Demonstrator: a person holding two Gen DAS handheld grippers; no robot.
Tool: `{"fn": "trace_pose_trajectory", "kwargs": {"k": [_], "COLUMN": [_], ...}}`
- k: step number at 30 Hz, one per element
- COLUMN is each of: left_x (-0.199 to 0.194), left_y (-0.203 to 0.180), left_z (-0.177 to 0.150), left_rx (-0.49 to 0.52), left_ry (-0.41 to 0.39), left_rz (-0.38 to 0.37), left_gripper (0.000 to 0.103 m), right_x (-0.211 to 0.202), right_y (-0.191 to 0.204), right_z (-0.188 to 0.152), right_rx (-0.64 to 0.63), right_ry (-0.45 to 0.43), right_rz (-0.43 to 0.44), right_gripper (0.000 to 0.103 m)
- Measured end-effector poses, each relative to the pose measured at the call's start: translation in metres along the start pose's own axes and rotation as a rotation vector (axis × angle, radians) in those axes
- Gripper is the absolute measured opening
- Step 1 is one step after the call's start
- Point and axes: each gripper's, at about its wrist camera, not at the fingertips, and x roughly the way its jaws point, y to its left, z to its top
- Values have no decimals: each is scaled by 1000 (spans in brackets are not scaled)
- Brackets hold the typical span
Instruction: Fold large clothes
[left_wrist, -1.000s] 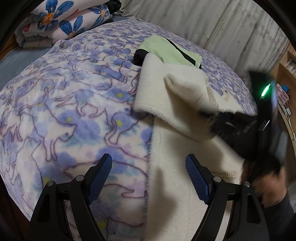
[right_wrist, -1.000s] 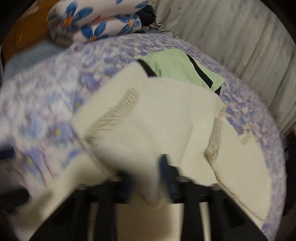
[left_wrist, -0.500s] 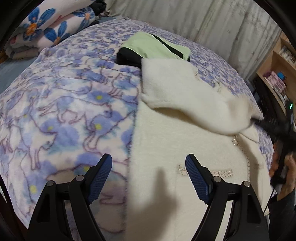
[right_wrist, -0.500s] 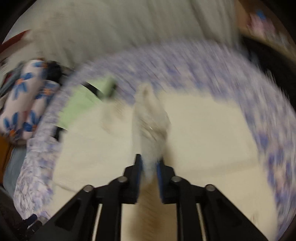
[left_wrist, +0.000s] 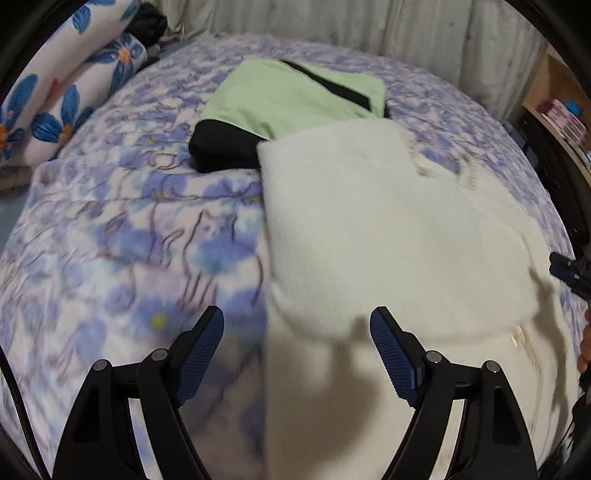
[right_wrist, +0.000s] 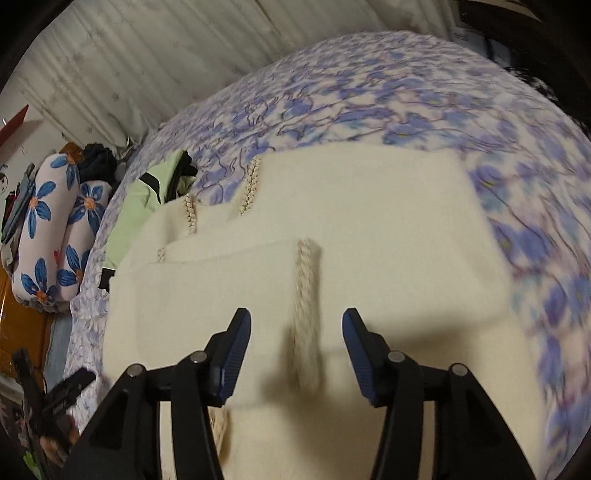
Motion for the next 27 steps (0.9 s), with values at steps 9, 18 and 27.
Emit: {"fn": "trace_pose_trajectory", "kwargs": {"k": [9,18,27], "left_x": [60,74,52], "left_y": [8,-1,-5], "left_z": [49,68,64], "left_rx": [-6,-71,-116], "left_ry": [33,-55,-277], "left_rz": [27,19,87], "left_gripper": [80,14,10], "right_x": [55,37,28], "right_y": [14,42,57], "right_z": [10,11,52], "right_rx": [-130,-303,-236], "right_ry": [51,-72,-254], "right_rz": [-28,-80,-45], "right_gripper": [53,17,17]}}
